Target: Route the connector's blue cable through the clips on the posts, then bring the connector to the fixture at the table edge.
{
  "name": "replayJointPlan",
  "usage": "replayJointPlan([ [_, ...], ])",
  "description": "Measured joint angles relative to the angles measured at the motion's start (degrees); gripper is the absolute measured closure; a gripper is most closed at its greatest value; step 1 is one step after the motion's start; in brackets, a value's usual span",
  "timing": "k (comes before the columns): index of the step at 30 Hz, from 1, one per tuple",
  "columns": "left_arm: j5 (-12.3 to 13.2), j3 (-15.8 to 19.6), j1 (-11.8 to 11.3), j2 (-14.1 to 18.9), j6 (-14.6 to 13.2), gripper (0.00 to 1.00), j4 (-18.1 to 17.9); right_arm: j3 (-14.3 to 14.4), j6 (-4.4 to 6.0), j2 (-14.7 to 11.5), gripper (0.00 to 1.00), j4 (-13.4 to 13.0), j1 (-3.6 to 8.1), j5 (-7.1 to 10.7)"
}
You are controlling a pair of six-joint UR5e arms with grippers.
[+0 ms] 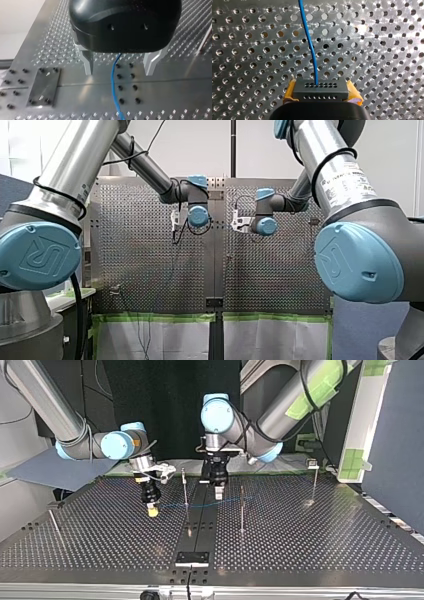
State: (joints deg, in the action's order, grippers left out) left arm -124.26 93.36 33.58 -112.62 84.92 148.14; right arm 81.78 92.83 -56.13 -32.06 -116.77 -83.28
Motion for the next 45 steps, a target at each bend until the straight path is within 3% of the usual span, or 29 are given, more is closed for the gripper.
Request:
replayJointPlan([
  [22, -11.5, -5.9, 0.5, -3.8, 0.0, 0.0, 0.9, 0.0, -0.17, 0.0, 1.0, -0.5, 0.0, -0.04],
  [33, -10.8, -7.1, 0.4, -4.0, 0.0, 0.0, 1.2, 0.0, -0.18, 0.0, 1.0, -0.5, -0.16, -0.05],
  [45, -10.0, -11.9, 0.6, -8.9, 2.0, 0.0, 5.1, 0.0, -0.17, 0.0, 1.0, -0.3, -0.26, -0.05],
])
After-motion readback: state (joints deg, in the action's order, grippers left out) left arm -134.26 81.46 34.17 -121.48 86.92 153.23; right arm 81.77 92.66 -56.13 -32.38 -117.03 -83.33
